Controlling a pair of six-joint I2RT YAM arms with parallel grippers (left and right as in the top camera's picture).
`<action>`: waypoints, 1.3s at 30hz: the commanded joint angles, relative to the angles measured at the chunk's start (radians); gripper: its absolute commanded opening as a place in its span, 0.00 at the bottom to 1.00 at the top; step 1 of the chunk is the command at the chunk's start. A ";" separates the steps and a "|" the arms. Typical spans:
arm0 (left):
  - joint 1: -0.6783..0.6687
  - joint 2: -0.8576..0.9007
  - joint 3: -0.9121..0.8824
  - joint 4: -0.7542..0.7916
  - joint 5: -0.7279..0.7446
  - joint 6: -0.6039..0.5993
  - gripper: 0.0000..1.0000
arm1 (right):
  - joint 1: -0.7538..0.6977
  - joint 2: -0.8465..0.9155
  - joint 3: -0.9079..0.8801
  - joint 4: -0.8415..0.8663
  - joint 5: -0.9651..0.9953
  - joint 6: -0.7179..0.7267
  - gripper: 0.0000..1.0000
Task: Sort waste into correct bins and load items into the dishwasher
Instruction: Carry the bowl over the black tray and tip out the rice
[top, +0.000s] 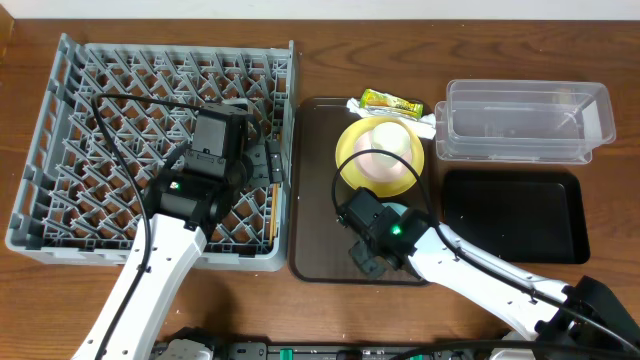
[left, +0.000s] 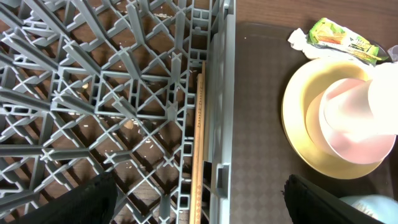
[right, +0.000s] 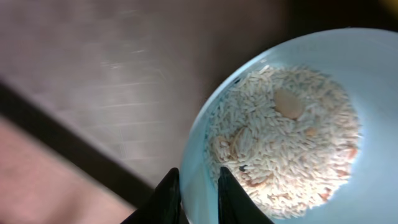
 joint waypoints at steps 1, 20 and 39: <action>0.004 0.006 0.009 -0.003 -0.005 0.002 0.89 | 0.007 -0.001 0.002 0.002 0.186 0.010 0.19; 0.004 0.006 0.009 -0.003 -0.005 0.002 0.89 | 0.002 -0.001 -0.030 0.016 0.072 0.010 0.14; 0.004 0.006 0.009 -0.003 -0.005 0.002 0.89 | 0.002 -0.001 -0.023 0.031 0.058 0.010 0.01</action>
